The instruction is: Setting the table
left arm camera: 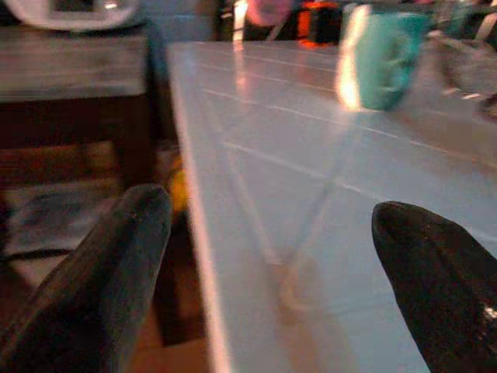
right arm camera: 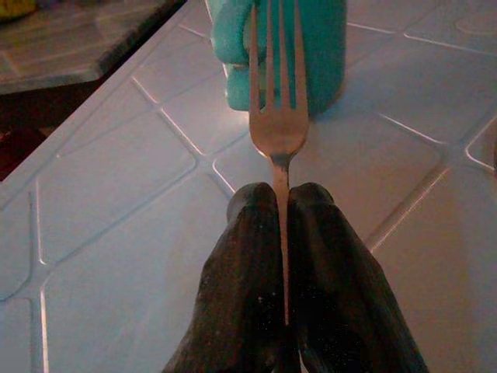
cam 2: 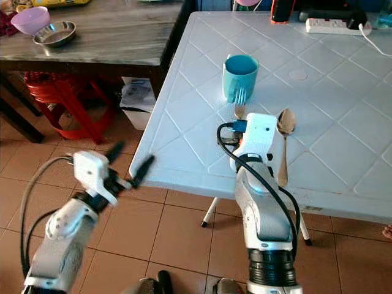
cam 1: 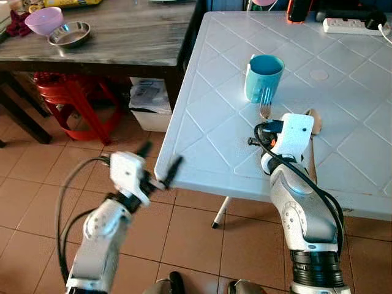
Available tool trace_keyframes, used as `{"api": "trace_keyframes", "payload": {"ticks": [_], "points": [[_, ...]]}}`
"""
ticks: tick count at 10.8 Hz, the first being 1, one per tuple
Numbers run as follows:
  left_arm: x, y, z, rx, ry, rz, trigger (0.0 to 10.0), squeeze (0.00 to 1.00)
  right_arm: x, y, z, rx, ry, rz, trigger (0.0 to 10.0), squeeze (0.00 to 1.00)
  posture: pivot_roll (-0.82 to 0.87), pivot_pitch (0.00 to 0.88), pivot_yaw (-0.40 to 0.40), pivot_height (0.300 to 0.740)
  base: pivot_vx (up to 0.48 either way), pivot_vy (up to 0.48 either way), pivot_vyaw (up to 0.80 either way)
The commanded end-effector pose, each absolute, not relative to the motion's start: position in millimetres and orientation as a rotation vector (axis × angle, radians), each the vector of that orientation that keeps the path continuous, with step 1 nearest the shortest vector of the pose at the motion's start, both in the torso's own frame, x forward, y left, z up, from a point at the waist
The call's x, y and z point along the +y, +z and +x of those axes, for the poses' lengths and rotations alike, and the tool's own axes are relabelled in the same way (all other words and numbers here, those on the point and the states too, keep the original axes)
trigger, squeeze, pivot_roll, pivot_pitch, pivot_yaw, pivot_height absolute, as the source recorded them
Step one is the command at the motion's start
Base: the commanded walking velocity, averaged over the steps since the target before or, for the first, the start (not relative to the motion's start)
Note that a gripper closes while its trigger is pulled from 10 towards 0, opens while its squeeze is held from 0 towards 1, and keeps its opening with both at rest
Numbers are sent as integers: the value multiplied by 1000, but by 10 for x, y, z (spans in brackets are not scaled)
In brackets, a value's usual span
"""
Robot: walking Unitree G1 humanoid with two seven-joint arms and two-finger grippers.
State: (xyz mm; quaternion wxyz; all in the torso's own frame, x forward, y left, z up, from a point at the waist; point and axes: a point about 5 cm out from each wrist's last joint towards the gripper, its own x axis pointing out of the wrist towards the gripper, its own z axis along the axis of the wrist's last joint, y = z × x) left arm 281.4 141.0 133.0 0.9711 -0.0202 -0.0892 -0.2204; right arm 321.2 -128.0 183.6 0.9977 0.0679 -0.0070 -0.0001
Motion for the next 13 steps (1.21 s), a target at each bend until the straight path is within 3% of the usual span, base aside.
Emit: {"api": "trace_keyframes", "payload": {"ticks": [1, 3, 6, 13], "points": [[1484, 1302, 2828, -169, -399, -29, 10000, 0, -1211, 1921, 3177, -64, 19, 138, 10000, 0, -108, 184, 91, 740, 0, 0, 0], [1570, 1316, 2924, -168, -289, -39, 10000, 0, -1188, 2102, 3130, -224, 70, 59, 10000, 0, -109, 175, 83, 740, 0, 0, 0], [1528, 1317, 2938, -178, -311, -34, 10000, 0, -1174, 2131, 3132, -235, 103, 80, 10000, 0, -108, 170, 81, 740, 0, 0, 0], [1446, 1318, 2941, -189, -331, -45, 10000, 0, -1185, 2083, 3081, -253, 99, 76, 10000, 0, -111, 171, 86, 740, 0, 409, 0]]}}
